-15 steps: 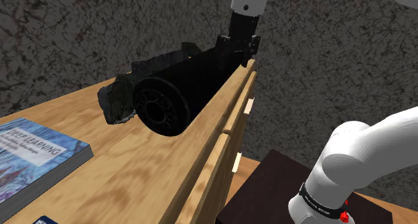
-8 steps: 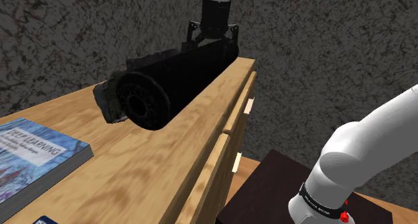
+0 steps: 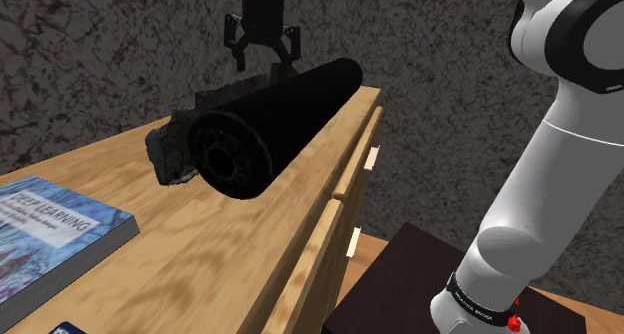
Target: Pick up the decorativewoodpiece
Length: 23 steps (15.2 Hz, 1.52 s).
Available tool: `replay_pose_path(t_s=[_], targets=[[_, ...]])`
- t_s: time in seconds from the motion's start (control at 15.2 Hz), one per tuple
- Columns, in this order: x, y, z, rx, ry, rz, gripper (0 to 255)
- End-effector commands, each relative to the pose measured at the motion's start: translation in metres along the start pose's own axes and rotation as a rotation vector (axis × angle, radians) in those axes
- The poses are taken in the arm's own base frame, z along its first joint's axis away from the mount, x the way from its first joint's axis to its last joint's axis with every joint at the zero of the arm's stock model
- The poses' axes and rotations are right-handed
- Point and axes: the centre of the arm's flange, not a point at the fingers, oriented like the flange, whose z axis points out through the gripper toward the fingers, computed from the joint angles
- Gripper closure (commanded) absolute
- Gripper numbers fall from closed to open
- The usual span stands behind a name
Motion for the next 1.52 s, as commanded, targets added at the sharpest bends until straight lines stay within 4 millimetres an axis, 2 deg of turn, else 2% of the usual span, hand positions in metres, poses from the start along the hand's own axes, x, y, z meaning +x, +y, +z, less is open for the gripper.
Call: replay_pose_path(t_s=[0.0, 0.07, 0.53, 0.66, 0.73, 1.25, 1.45], targets=[[0.007, -0.026, -0.004, 0.002, -0.021, 0.11, 0], [0.009, -0.031, -0.005, 0.002, -0.024, 0.13, 0], [0.006, -0.028, 0.035, 0.002, -0.024, 0.13, 0], [0.006, -0.028, 0.035, 0.002, -0.024, 0.13, 0], [0.006, -0.027, 0.035, 0.002, -0.024, 0.13, 255], [0.006, -0.027, 0.036, 0.002, -0.024, 0.13, 255], [0.007, -0.029, 0.024, 0.002, -0.024, 0.13, 255]])
